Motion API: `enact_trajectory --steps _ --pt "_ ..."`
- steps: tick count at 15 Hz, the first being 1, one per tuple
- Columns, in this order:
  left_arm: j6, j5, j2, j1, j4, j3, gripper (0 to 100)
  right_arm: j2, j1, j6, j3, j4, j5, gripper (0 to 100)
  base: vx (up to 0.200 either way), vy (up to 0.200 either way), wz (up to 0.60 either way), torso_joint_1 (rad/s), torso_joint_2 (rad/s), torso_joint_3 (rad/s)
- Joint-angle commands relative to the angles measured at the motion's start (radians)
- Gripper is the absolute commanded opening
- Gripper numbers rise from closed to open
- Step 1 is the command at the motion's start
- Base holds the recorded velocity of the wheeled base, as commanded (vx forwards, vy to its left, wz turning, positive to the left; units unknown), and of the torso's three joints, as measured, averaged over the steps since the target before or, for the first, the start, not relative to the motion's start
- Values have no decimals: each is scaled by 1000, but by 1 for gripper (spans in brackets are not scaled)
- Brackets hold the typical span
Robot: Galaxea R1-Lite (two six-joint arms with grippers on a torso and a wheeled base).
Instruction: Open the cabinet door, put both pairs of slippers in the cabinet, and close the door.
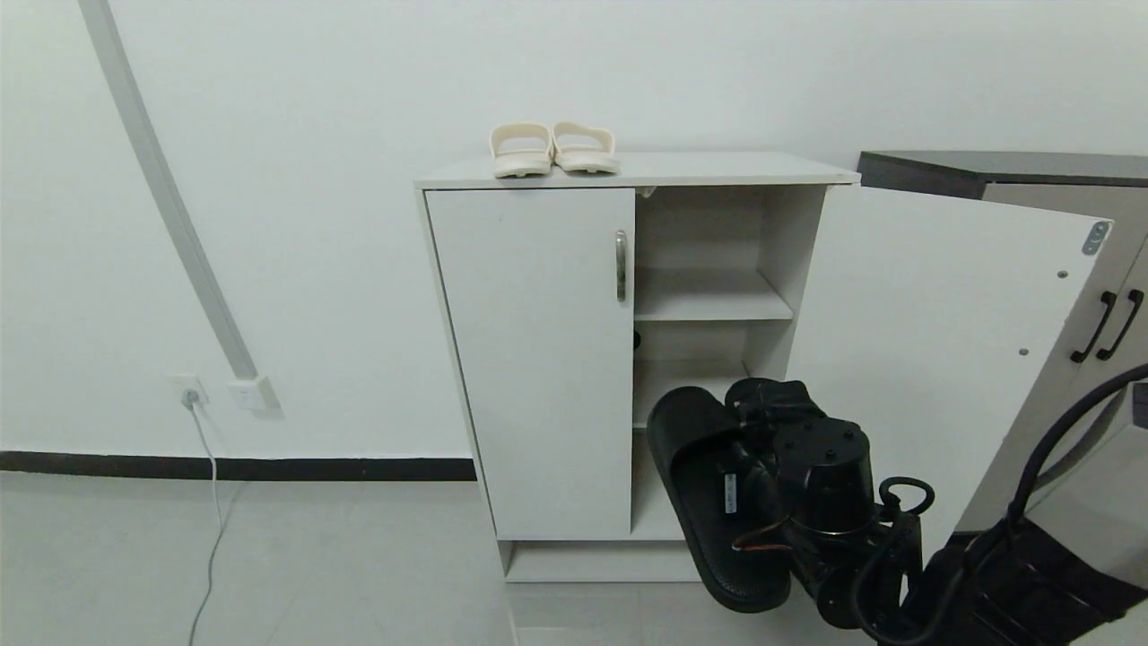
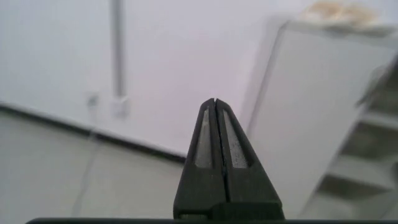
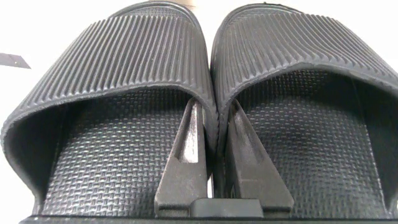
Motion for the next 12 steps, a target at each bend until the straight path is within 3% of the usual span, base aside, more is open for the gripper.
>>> enact_trajectory --steps 1,2,3,5,6,7,9,12 --pt "23 0 -365 74 190 167 0 -5 4 0 0 0 0 0 0 0 0 0 0 0" --pt "30 -14 -402 65 228 184 0 -5 6 0 0 0 0 0 0 0 0 0 0 0" --pt "79 -112 -491 49 285 233 0 -5 15 0 7 0 0 0 0 0 0 0 0 0" --pt "81 -190 -491 51 190 305 0 -4 24 0 10 -2 0 0 0 0 0 0 0 0" --pt "87 -273 -491 51 196 305 0 -5 24 0 13 -2 2 0 0 0 0 0 0 0" --pt "86 -319 -491 51 197 306 0 -5 24 0 13 -2 2 0 0 0 0 0 0 0" --pt "81 -353 -490 51 263 303 0 -5 24 0 11 -3 6 0 0 0 0 0 0 0" --pt "76 -384 -490 51 239 308 0 -4 24 6 5 -6 8 0 0 0 0 0 0 0"
